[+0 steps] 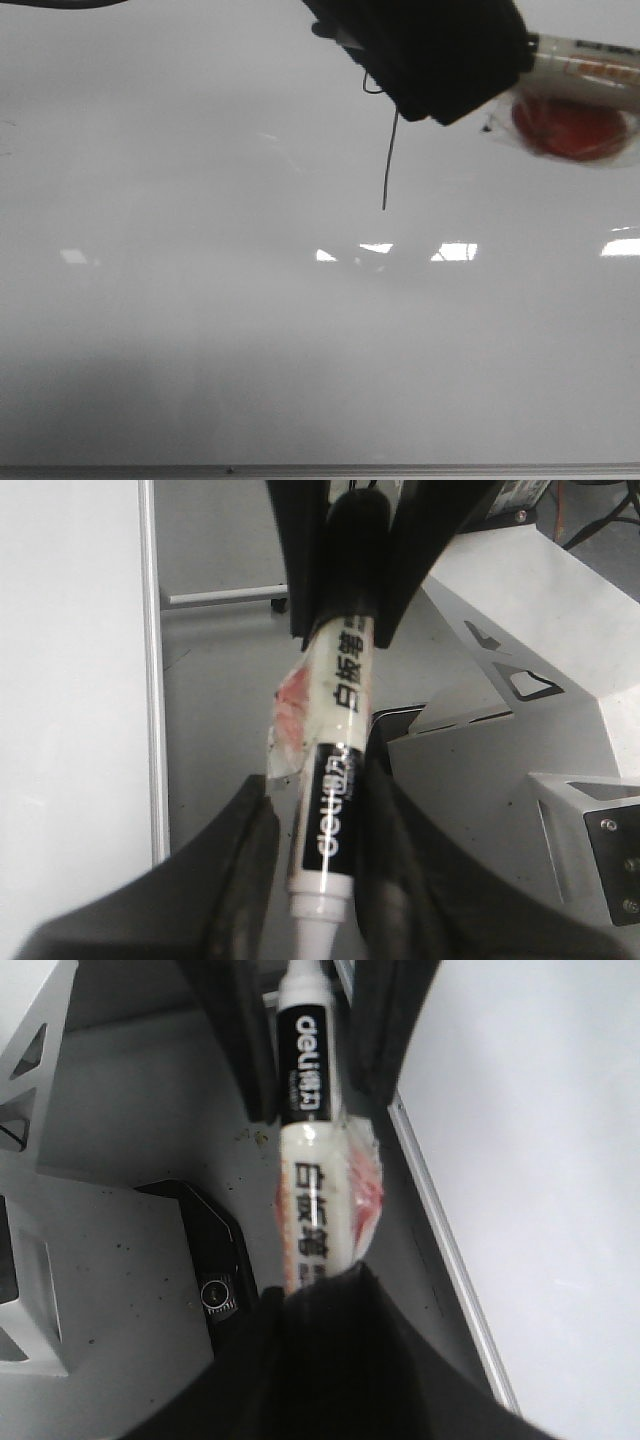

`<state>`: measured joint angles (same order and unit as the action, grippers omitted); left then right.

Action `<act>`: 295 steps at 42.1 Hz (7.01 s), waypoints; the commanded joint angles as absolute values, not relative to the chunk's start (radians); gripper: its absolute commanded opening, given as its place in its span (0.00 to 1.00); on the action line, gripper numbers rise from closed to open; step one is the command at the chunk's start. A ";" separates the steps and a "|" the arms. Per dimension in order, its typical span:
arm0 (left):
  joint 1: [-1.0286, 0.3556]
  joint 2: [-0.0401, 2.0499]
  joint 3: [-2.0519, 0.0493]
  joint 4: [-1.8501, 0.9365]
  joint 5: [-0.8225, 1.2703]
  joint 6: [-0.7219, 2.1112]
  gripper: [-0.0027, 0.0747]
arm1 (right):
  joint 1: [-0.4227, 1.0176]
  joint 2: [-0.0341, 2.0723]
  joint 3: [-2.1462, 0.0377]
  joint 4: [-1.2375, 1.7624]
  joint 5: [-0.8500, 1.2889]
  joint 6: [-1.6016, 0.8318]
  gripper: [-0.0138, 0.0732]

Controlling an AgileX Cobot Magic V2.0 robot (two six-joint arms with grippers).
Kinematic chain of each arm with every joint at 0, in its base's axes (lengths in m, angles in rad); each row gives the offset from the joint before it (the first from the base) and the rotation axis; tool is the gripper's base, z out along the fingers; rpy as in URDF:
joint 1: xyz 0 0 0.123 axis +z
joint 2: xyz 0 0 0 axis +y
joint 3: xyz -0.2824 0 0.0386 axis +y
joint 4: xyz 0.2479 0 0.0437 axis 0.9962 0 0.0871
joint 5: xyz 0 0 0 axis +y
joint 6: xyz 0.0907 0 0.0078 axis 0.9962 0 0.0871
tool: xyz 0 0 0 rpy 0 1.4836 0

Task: Write number 9 on whiteboard

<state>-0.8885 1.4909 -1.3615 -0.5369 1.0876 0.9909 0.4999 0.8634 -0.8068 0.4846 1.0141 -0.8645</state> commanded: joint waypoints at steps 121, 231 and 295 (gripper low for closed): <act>-0.015 1.337 -0.560 0.135 -0.370 -0.134 0.50 | 0.389 0.774 -0.833 0.250 0.979 -0.498 0.80; -0.509 0.632 -0.762 0.178 0.627 -0.072 0.01 | 0.389 0.461 -0.833 0.030 0.994 -0.091 0.08; 0.005 -0.026 0.008 0.033 -0.063 0.059 0.01 | 0.389 0.461 -0.832 0.030 0.995 -0.091 0.08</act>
<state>0.0126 -0.0065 0.0075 0.0420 0.0265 0.0590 0.3956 0.4544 -0.8068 0.0380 1.0564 -0.0895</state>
